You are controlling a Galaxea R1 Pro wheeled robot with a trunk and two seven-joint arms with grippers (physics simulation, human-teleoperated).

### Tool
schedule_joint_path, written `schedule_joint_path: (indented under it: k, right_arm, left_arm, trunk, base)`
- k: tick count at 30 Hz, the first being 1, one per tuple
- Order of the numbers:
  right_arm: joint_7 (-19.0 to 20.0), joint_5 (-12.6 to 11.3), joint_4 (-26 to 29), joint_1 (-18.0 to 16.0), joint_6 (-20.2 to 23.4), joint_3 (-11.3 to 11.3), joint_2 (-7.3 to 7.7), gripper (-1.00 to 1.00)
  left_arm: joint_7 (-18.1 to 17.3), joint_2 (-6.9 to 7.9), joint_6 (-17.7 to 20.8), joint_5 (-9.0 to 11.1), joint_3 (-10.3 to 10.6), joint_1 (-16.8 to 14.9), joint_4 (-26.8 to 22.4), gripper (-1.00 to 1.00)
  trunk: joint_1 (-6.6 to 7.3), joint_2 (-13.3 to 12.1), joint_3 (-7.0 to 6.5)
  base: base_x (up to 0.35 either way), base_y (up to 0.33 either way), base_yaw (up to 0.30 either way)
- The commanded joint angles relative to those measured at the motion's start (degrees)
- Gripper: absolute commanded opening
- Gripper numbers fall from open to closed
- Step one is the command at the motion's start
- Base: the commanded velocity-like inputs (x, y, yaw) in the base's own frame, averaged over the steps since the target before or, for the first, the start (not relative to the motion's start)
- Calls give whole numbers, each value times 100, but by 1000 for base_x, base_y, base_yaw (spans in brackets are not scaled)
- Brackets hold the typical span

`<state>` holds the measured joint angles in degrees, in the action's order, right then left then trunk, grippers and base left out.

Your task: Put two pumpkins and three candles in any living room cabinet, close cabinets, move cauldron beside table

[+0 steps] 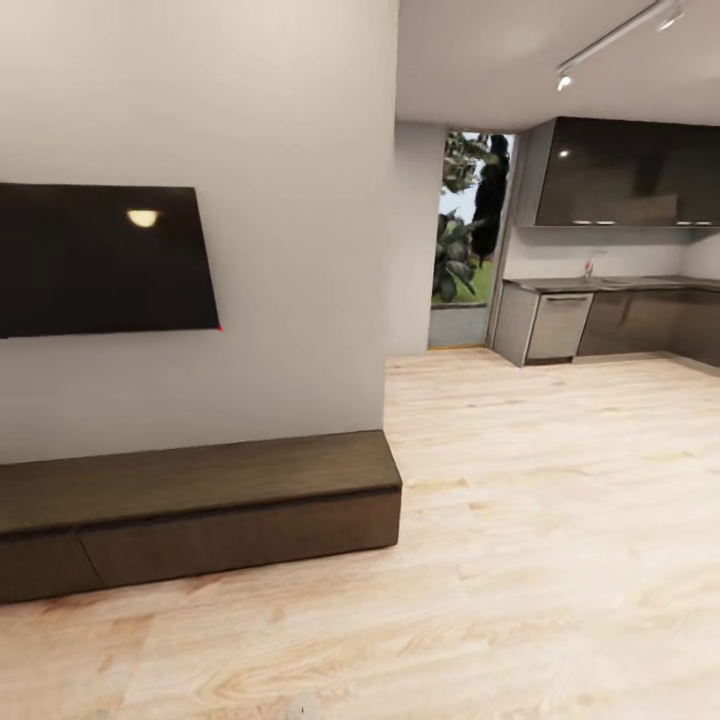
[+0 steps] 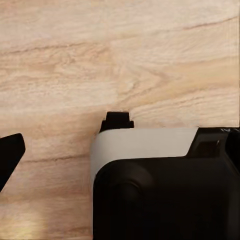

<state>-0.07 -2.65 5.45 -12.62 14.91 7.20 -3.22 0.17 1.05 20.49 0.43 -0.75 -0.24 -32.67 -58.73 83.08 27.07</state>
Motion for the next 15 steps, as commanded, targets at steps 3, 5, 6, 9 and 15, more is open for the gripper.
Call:
schedule_joint_path:
  k: [3, 5, 6, 9, 15]
  right_arm:
    - [-1, -5, 382, -155, 437, 30, 13, 100]
    - [-6, -7, 527, -191, 577, 37, 33, 100]
    - [-7, -7, 557, -198, 605, 39, 38, 100]
    - [-9, -3, 628, -215, 664, 42, 50, 100]
    - [-11, 8, 671, -214, 492, 24, 41, 100]
  left_arm:
    - [128, 12, 107, 1, -1, -7, -415, 100]
    - [208, 15, 56, 1, 2, -9, -528, 100]
    - [226, 17, 6, -1, 3, -9, -551, 100]
    - [274, 35, -289, -5, 4, -10, -605, 100]
    - [319, 53, -873, -6, 10, -11, -363, 100]
  trunk:
    - [0, 0, 1]
    - [0, 0, 1]
    - [0, 0, 1]
    - [0, 0, 1]
    - [0, 0, 1]
  base:
    - [0, 0, 292]
    - [0, 0, 292]
    - [0, 0, 292]
    - [0, 0, 292]
    - [0, 0, 292]
